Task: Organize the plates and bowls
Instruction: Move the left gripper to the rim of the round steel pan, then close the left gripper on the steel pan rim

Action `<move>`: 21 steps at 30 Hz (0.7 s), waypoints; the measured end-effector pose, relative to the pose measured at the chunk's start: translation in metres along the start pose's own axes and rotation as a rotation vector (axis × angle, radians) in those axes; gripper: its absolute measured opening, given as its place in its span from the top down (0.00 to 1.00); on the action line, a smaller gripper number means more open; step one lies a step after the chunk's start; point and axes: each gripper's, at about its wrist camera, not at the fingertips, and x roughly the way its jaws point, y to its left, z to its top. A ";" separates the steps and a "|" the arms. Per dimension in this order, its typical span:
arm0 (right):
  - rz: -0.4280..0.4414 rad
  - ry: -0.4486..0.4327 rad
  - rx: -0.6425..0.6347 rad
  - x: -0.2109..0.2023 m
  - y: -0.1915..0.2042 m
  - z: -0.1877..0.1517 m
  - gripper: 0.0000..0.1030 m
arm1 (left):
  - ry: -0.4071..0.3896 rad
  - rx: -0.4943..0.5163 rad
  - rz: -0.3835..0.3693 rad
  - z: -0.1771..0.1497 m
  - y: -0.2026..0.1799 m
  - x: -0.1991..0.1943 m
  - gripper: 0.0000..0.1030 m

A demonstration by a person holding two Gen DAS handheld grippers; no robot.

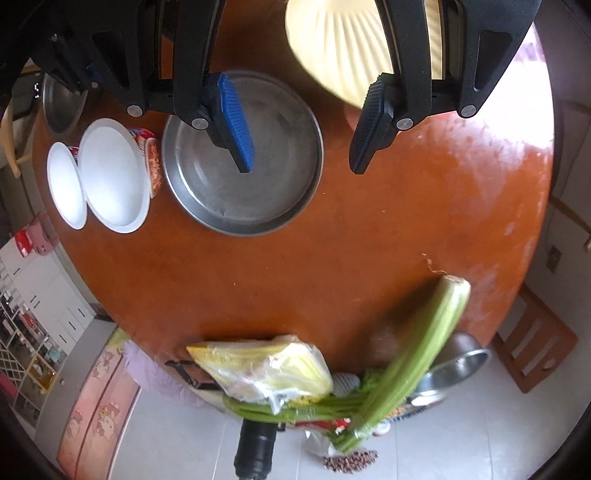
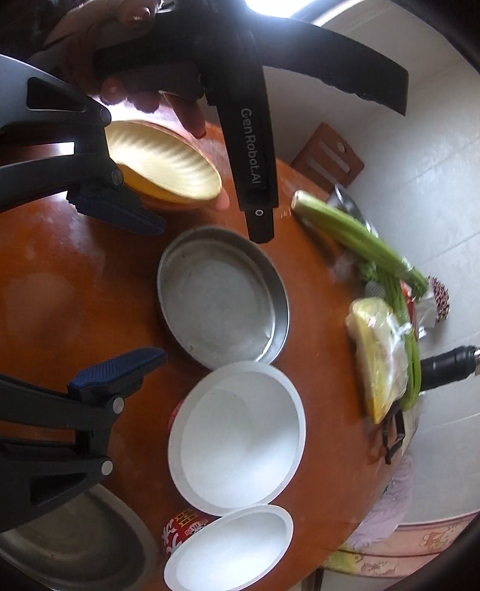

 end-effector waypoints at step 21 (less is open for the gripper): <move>-0.131 0.011 0.037 0.045 -0.003 0.017 0.38 | 0.111 -0.046 -0.063 0.005 0.008 0.059 0.77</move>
